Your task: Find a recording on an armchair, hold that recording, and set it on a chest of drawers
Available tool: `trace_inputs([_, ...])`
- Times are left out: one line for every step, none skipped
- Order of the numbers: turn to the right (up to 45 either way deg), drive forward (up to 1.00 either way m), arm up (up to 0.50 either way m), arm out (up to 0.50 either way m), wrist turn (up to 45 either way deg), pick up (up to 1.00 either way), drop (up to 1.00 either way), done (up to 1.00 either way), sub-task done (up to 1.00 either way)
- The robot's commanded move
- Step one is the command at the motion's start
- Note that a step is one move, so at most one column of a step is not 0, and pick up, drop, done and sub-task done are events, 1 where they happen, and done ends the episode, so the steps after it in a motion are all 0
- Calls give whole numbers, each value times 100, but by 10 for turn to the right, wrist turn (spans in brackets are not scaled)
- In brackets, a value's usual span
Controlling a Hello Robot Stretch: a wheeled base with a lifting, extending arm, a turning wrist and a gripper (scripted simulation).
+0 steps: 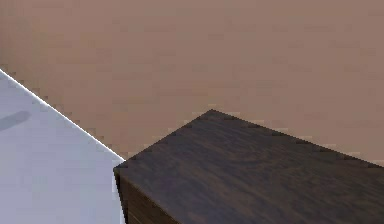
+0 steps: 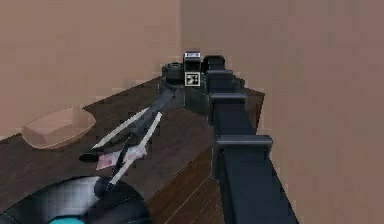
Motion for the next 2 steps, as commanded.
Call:
trace_inputs([0, 0, 0, 0, 390, 0, 0, 0, 0])
trace_inputs([0, 0, -12, 0, 0, 0, 0, 0, 0])
